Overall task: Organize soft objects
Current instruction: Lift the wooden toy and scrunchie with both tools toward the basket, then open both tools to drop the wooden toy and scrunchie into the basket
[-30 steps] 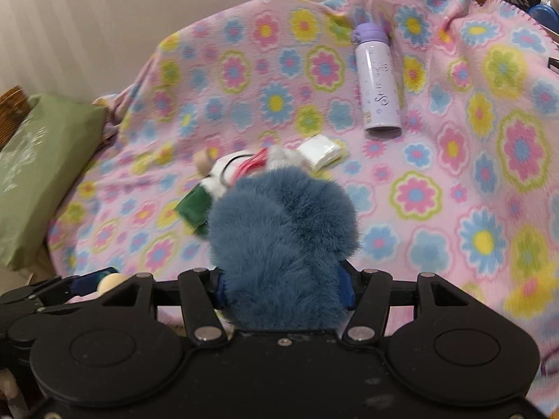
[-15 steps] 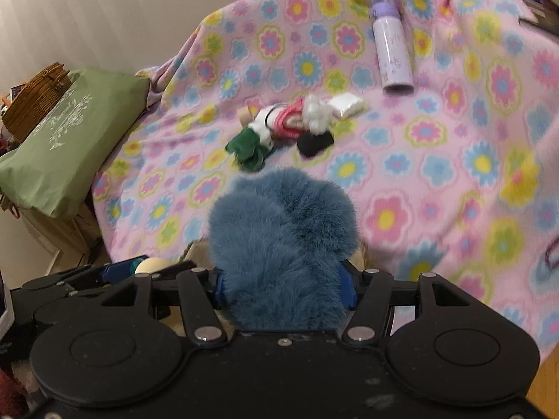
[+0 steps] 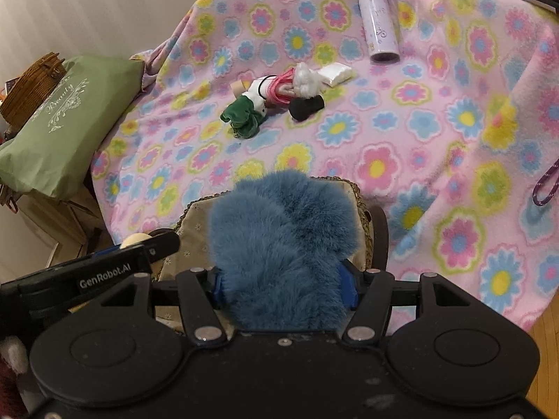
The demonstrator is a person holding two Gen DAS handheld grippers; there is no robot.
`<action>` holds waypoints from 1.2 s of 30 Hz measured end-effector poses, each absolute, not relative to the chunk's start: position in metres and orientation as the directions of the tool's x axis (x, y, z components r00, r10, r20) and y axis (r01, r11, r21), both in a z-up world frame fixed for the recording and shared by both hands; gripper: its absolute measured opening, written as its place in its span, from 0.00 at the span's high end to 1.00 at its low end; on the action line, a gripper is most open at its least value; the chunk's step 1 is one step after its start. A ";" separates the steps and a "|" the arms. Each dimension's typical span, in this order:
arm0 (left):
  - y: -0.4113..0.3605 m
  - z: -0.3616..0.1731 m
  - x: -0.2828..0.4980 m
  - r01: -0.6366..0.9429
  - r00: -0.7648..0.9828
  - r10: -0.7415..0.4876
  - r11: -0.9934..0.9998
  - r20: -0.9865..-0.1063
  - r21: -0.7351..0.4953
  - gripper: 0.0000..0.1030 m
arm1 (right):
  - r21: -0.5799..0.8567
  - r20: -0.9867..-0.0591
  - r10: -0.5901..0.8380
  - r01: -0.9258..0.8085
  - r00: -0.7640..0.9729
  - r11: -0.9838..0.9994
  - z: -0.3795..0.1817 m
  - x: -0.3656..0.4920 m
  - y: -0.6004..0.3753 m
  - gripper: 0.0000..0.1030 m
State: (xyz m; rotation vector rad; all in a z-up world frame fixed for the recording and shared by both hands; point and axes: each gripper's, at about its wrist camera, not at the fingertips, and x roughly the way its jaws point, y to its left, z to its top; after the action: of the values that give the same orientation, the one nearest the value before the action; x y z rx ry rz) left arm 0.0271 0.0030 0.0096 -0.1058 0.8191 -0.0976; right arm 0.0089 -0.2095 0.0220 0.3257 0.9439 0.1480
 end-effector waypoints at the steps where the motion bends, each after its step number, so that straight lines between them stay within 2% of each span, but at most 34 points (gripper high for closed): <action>1: 0.004 0.010 0.027 0.033 0.684 -0.115 0.991 -0.720 -0.127 0.45 | 0.325 -0.775 0.257 0.016 0.577 0.945 0.021 0.010 -0.208 0.42; 9: 0.015 0.005 0.028 -0.004 0.682 -0.121 0.986 -0.722 -0.169 0.45 | 0.287 -0.795 0.262 -0.040 0.547 0.957 0.017 0.015 -0.193 0.42; 17: 0.020 -0.011 0.035 -0.029 0.618 -0.145 0.978 -0.773 -0.207 0.45 | 0.279 -0.819 0.259 -0.039 0.511 0.960 0.010 0.022 -0.188 0.42; 31: 0.019 -0.017 0.038 -0.033 0.595 -0.134 0.981 -0.792 -0.191 0.45 | 0.247 -0.820 0.238 -0.054 0.521 0.968 0.011 0.027 -0.185 0.41; 34: 0.018 -0.017 0.038 -0.032 0.594 -0.130 0.982 -0.794 -0.184 0.44 | 0.253 -0.814 0.243 -0.055 0.527 0.966 0.011 0.027 -0.186 0.34; 36: 0.018 -0.017 0.037 -0.032 0.595 -0.127 0.983 -0.794 -0.182 0.41 | 0.251 -0.810 0.239 -0.052 0.536 0.967 0.012 0.026 -0.187 0.33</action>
State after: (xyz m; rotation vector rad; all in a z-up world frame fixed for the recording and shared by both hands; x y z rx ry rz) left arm 0.0374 0.0177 -0.0173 -0.1846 0.9339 -0.0555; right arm 0.0256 -0.1867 0.0122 0.2062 0.9923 0.1744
